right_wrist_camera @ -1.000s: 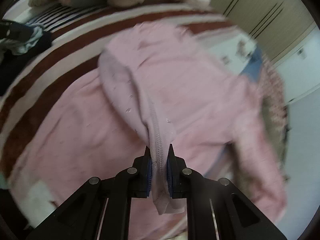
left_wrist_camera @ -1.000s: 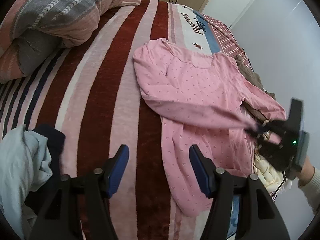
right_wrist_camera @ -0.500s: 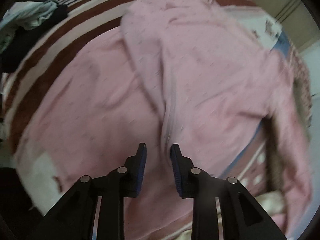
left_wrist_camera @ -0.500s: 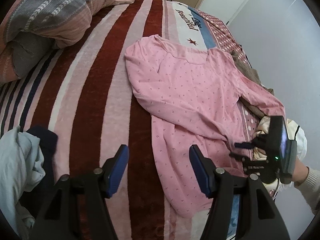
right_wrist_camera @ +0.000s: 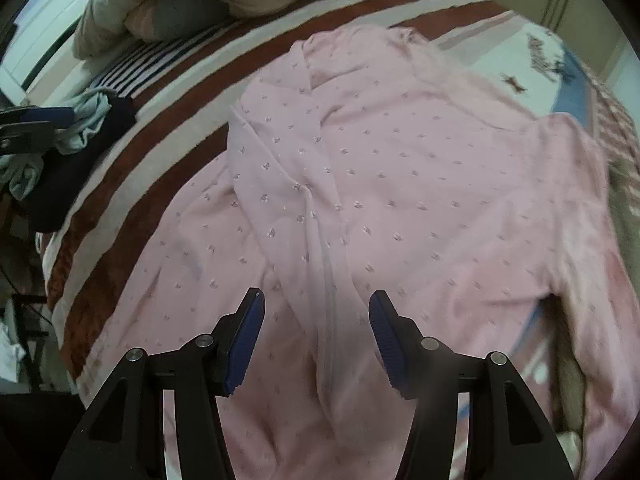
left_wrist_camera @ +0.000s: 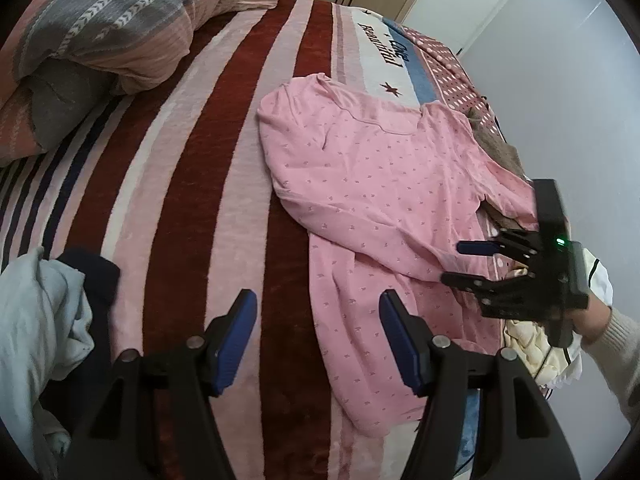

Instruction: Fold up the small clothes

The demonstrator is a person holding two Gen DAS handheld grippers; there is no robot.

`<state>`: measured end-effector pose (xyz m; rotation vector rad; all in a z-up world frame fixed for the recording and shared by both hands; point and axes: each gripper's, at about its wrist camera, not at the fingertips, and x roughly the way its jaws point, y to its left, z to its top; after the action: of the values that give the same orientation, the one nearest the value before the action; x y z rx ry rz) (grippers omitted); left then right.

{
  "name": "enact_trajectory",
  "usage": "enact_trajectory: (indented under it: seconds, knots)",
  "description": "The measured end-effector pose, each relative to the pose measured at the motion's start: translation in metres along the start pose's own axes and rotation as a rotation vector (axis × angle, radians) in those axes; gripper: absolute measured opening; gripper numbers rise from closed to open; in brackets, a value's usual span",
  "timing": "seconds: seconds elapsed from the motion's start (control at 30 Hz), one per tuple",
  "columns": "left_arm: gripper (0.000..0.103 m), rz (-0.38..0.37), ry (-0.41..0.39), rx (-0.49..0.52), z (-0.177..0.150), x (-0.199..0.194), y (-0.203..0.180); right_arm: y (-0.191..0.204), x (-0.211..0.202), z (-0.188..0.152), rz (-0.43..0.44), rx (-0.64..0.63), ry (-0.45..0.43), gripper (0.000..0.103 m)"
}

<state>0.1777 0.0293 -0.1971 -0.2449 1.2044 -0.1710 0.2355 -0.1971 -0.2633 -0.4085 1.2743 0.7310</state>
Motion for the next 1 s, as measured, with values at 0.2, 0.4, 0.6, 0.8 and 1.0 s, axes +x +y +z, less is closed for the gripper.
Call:
enact_trajectory:
  seconds: [0.2, 0.4, 0.6, 0.8, 1.0]
  knots:
    - [0.060, 0.014, 0.000, -0.012, -0.001, -0.003, 0.010, 0.004, 0.014, 0.002, 0.011, 0.004, 0.041, 0.003]
    - [0.060, 0.014, -0.011, -0.024, -0.001, -0.007, 0.014, -0.003, -0.021, 0.005, -0.044, -0.047, 0.012, 0.002]
    - [0.060, 0.003, -0.018, -0.022, -0.001, -0.010, 0.013, -0.025, -0.069, 0.017, -0.133, -0.043, -0.061, 0.002]
    - [0.060, -0.003, -0.010, -0.012, -0.002, -0.008, 0.009, -0.023, -0.105, 0.011, -0.187, -0.070, -0.094, 0.002]
    - [0.060, -0.004, -0.011, 0.003, 0.001, -0.010, 0.003, -0.026, -0.137, -0.001, -0.216, -0.051, -0.125, 0.002]
